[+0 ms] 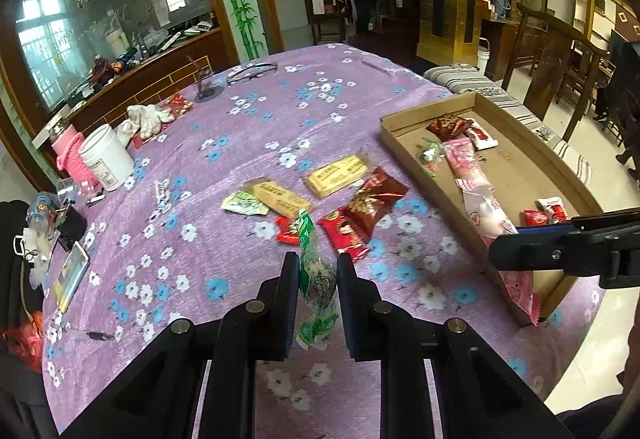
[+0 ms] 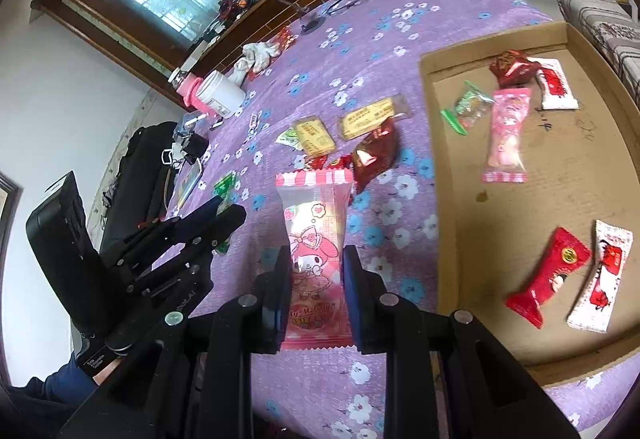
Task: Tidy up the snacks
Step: 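Carry pink pouch in right gripper toward tray while left holds green candy, then lower green candy into tray with left gripper while right releases pink pouch there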
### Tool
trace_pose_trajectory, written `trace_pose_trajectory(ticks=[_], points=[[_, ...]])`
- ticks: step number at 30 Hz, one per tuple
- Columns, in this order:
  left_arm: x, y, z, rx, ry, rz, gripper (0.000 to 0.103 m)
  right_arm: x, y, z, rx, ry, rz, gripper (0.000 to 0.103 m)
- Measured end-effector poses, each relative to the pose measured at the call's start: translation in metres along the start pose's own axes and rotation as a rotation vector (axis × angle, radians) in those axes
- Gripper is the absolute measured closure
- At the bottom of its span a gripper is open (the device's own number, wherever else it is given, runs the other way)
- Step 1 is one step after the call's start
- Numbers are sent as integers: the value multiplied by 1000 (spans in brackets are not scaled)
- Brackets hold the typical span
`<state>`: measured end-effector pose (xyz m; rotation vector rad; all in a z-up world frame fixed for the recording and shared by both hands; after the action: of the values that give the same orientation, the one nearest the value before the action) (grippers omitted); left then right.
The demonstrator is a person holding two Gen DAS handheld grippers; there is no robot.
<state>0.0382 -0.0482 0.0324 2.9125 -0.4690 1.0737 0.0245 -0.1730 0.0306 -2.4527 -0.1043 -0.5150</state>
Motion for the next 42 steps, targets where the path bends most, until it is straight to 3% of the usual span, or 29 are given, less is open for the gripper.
trace_pose_trajectory(ticks=[12, 26, 33, 42], points=[[17, 39, 2, -197, -24, -104, 85, 7, 72, -41, -39, 89, 159, 80], [36, 153, 20, -394, -96, -31, 85, 7, 144, -76, -136, 120, 229, 79], [37, 188, 42, -412, -124, -17, 85, 13, 168, -87, -174, 101, 200, 79], [29, 205, 69, -388, -172, -17, 85, 26, 183, -76, -195, 55, 154, 79]])
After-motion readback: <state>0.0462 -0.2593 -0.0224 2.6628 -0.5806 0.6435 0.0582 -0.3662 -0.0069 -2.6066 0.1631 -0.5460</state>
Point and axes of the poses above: each gripper's, at about its wrist camera, not at the fingertips, and z roughly the way its jaws point, y to its right, x to its top, the point moved 10 cm from there along z, roughly the way its jaws point
